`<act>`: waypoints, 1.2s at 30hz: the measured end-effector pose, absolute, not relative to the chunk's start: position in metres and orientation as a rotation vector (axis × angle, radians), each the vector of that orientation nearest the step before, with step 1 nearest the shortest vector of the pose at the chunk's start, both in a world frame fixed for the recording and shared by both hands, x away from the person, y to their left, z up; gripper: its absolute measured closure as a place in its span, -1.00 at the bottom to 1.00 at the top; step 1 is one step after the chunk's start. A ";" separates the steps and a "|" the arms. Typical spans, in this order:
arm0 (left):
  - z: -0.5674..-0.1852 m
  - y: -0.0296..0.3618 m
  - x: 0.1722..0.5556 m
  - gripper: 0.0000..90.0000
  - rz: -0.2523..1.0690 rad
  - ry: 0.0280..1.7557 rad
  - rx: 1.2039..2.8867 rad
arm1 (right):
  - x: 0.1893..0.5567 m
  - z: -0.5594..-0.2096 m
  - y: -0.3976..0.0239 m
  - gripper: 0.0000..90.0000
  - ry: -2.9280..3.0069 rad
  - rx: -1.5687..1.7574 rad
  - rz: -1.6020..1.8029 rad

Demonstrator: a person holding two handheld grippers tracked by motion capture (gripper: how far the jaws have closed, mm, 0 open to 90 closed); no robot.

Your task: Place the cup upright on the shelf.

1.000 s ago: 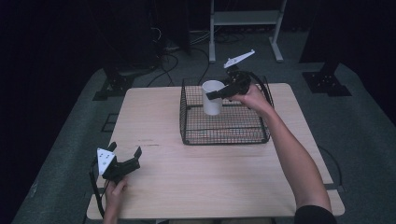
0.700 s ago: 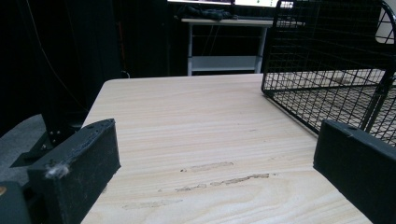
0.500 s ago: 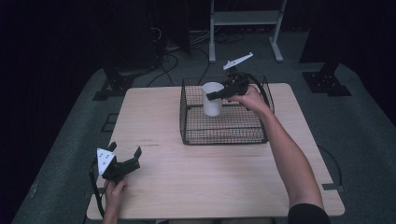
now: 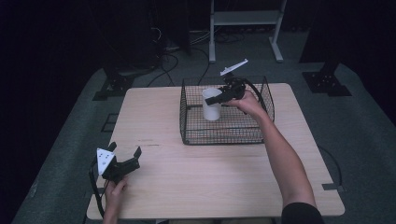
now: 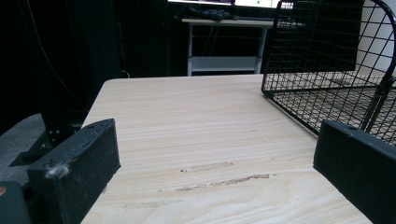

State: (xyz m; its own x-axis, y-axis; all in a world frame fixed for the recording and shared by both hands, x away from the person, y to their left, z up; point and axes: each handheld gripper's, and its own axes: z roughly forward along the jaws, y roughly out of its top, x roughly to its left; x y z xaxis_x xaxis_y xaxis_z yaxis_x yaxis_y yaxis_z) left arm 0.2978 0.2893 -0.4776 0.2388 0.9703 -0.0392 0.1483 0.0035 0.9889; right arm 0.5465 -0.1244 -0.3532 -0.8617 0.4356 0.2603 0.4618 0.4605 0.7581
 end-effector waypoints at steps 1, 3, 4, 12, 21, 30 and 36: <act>-0.478 0.289 0.298 -1.00 0.939 1.139 1.407 | 0.547 -0.355 -0.124 -0.58 -2.662 -0.820 -1.391; -0.478 0.289 0.298 -1.00 0.939 1.138 1.408 | 0.548 -0.358 -0.122 -0.58 -2.656 -0.826 -1.389; -0.478 0.289 0.298 -1.00 0.939 1.138 1.408 | 0.548 -0.359 -0.122 -0.58 -2.658 -0.827 -1.386; -0.478 0.289 0.298 -1.00 0.938 1.139 1.407 | 0.551 -0.375 -0.116 -0.58 -2.670 -0.850 -1.371; -0.478 0.289 0.298 -1.00 0.939 1.139 1.407 | 0.554 -0.389 -0.117 -0.58 -2.675 -0.880 -1.332; -0.478 0.289 0.298 -1.00 0.938 1.138 1.408 | 0.555 -0.394 -0.114 -0.58 -2.694 -0.886 -1.314; -0.478 0.289 0.298 -1.00 0.938 1.139 1.406 | 0.555 -0.398 -0.113 -0.58 -2.700 -0.890 -1.291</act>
State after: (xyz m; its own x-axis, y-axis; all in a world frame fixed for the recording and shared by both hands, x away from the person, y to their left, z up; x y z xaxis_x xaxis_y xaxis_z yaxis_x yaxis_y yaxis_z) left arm 0.2976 0.2894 -0.4776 0.2403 0.9699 -0.0384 0.1486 0.0023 0.9889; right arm 0.5552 -0.1130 -0.3980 -0.8373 0.4851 0.2522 0.5008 0.4955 0.7097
